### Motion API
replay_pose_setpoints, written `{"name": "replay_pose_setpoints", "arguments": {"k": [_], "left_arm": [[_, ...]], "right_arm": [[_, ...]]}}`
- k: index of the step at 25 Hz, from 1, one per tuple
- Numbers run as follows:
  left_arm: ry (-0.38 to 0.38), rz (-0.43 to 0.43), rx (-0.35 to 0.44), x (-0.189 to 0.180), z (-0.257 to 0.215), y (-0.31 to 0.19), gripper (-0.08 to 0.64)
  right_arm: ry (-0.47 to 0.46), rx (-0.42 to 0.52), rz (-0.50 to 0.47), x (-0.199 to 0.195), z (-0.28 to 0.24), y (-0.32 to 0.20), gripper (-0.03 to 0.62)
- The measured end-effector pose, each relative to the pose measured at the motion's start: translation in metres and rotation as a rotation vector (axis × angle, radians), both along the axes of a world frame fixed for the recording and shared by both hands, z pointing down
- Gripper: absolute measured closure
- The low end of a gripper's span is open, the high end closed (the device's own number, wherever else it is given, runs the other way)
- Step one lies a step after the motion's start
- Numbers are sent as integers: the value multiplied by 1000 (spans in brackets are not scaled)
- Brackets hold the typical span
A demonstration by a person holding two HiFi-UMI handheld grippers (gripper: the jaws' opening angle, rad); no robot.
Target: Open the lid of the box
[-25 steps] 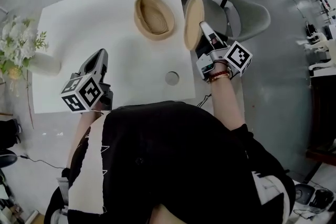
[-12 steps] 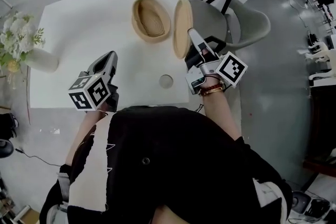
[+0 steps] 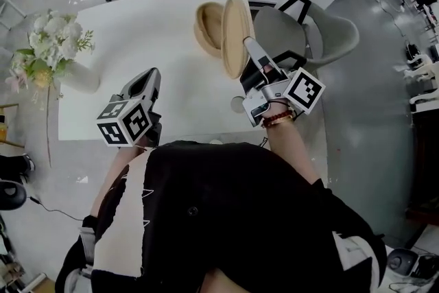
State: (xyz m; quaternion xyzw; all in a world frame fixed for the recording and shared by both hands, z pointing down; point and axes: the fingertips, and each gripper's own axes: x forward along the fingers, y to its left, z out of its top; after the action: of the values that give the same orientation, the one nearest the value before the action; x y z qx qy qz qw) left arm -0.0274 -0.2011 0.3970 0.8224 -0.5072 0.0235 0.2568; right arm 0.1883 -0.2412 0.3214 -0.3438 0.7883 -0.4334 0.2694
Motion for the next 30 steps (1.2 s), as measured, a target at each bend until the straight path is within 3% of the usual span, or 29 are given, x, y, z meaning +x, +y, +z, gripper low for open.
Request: {"name": "replay_pose_setpoints", "arguments": {"k": [8, 17, 23, 30], "left_arm": [[-37, 8, 14, -38, -5, 18, 549], [-6, 16, 10, -58, -2, 48, 549], [4, 16, 1, -71, 3, 68, 549], [15, 20, -14, -78, 14, 90, 549]], "right_arm": [[-19, 2, -35, -62, 4, 20, 518], [54, -40, -104, -122, 28, 52, 518], [142, -103, -109, -141, 53, 76, 517], [163, -132, -120, -155, 71, 99, 517]]}}
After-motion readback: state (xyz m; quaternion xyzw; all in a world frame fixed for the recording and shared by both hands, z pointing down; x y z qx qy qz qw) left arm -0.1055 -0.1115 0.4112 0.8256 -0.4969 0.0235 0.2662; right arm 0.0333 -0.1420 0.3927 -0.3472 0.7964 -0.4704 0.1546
